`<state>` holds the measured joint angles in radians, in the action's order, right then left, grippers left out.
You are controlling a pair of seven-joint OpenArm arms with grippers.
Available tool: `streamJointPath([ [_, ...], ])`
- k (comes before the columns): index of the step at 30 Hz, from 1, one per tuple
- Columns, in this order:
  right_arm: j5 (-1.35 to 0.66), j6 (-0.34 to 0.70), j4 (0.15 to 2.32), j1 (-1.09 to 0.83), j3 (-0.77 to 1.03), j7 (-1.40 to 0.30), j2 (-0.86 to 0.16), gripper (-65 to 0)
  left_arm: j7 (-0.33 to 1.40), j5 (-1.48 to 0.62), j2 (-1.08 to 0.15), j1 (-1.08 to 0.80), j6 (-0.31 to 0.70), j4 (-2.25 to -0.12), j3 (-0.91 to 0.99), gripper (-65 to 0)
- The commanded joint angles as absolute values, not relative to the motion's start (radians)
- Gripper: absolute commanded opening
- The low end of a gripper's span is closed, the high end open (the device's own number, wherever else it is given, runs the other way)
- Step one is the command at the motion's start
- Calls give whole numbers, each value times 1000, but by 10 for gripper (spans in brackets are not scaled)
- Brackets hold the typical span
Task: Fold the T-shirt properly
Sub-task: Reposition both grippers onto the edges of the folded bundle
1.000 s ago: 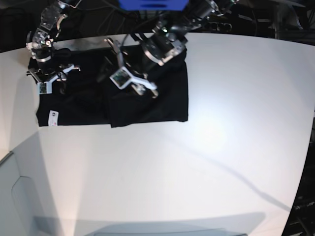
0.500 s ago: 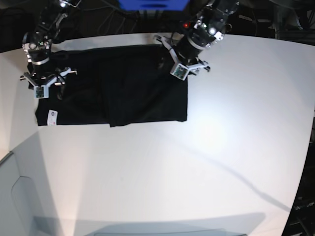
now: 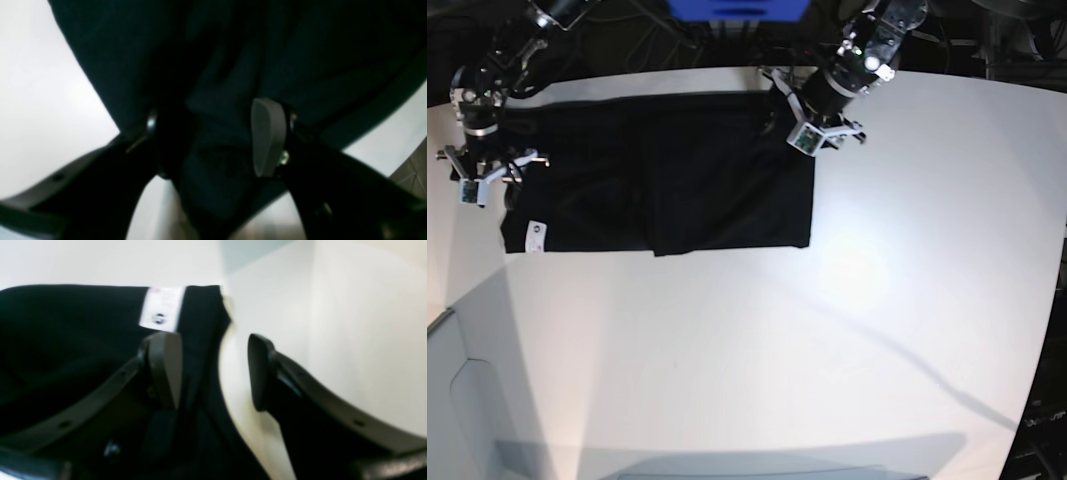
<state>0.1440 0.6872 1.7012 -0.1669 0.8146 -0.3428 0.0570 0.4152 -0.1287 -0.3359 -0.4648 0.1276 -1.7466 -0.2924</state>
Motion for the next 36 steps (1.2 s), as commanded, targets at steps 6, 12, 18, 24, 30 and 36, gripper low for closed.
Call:
streamJointPath([
  [6,127,698,1698,-163,809,-404,27,-324,487,-114,-355,-487,104,-1762,-255,-310],
  [12,127,698,1692,-154,809,-464,42,-324,487,-114,-352,-483,104,-1773,-255,-310],
  [18,125,698,1692,-162,756,-470,50,-323,487,-114,-351,-481,104,-1773,-255,-310],
  [24,125,698,1695,-154,731,-469,84,-323,487,-108,-351,-481,104,-1773,-254,-310],
  [30,127,698,1636,-150,740,-466,74,-323,487,-108,-351,-481,104,-1770,-254,-310],
  [36,127,698,1598,-150,743,-466,41,-323,487,-107,-351,-481,104,-1770,-254,-310],
])
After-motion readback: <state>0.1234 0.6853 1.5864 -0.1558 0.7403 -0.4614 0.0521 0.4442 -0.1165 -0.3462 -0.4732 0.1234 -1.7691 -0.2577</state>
